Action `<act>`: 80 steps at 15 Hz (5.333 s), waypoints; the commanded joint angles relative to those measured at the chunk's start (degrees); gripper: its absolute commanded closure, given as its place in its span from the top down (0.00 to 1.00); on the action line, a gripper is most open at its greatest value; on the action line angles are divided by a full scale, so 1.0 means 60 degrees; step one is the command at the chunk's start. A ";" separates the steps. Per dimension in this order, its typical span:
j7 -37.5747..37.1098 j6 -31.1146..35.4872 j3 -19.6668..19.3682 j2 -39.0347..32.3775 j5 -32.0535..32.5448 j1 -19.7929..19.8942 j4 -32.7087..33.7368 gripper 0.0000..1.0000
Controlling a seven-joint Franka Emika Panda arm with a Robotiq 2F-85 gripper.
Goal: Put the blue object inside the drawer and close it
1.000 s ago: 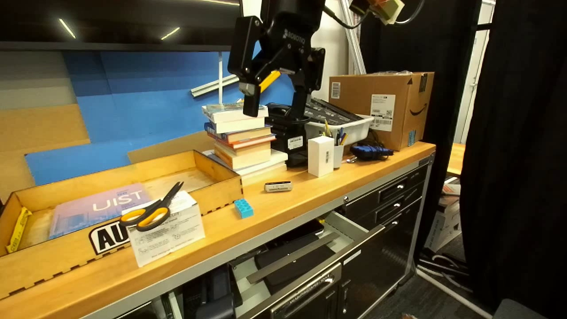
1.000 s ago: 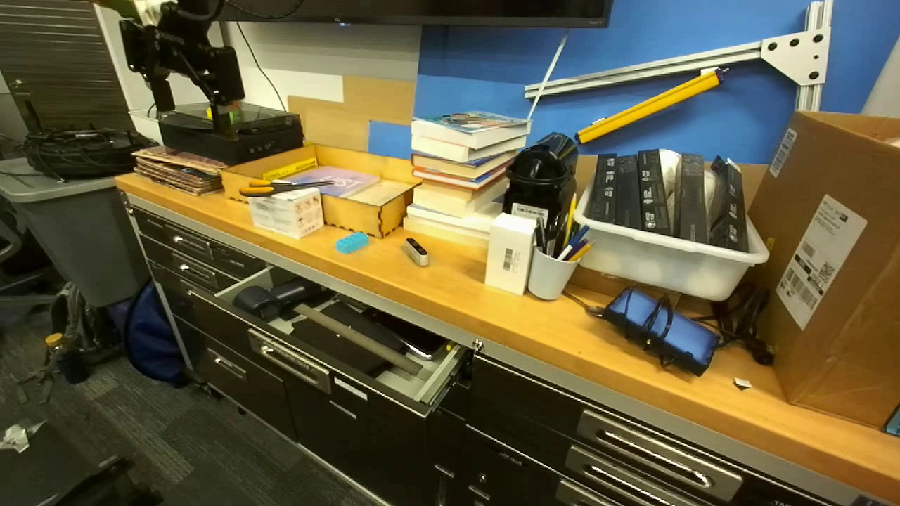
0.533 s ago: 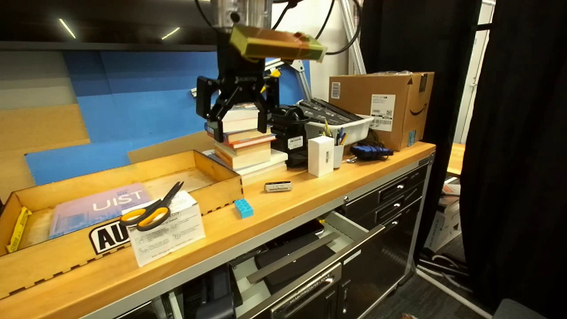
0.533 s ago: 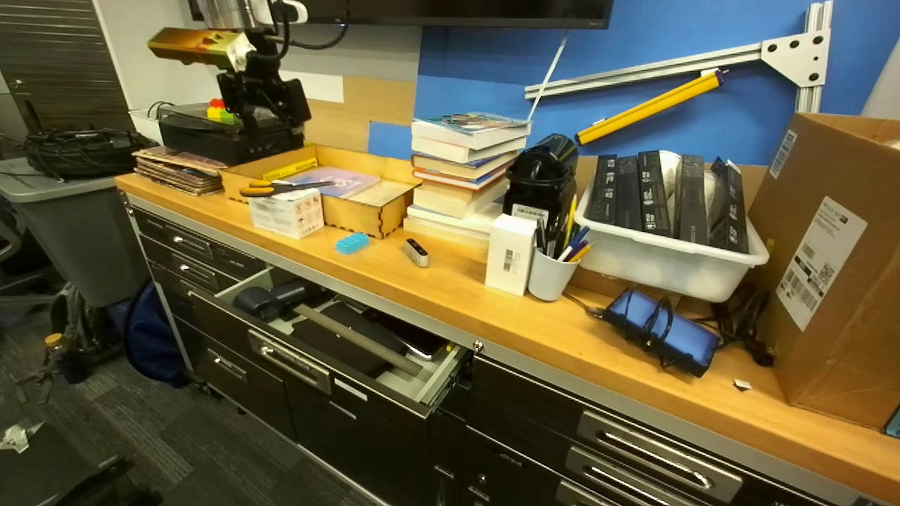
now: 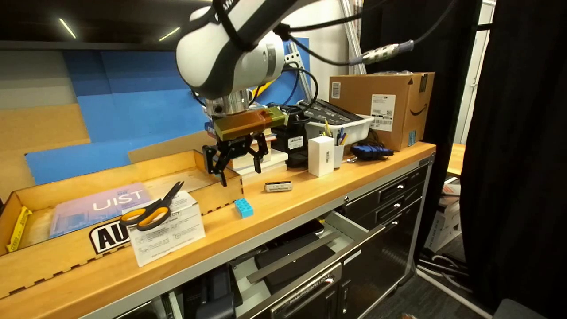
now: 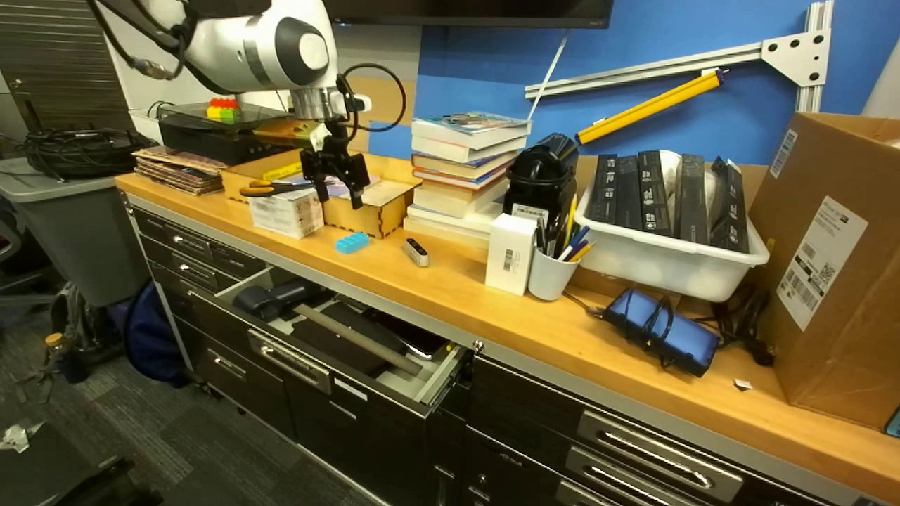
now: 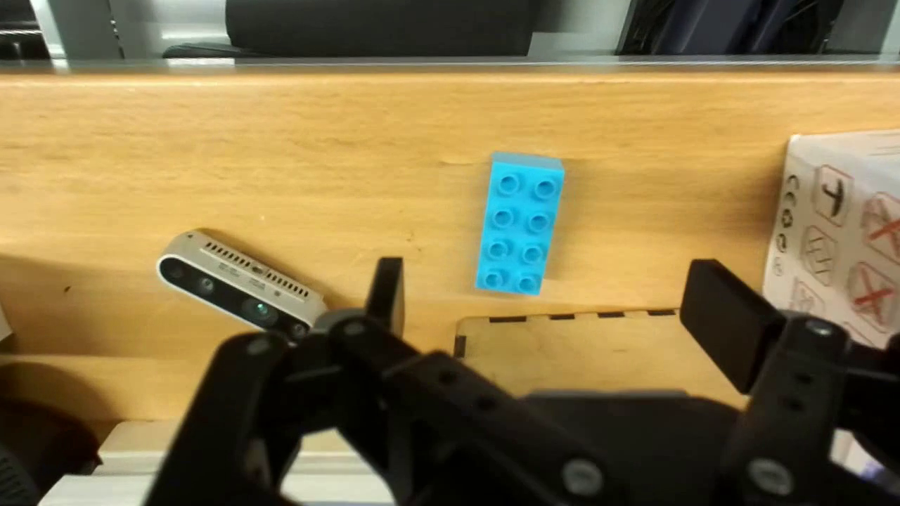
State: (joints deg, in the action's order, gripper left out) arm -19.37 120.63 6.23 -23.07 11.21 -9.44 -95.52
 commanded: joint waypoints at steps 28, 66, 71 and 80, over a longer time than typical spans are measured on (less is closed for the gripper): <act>-0.0545 0.0338 -0.0608 0.1512 -0.2040 0.0162 -0.3548 0.15; -0.2217 0.2474 -0.1353 0.0248 -0.1715 0.0432 -0.5430 1.00; -0.2512 0.2785 -0.1511 -0.0457 -0.1577 0.0303 -0.4186 1.00; -0.3361 0.3686 -0.1935 -0.0570 -0.1204 -0.0187 -0.3661 1.00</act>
State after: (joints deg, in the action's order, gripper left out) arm -36.68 139.31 -4.30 -27.49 3.73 -9.40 -118.44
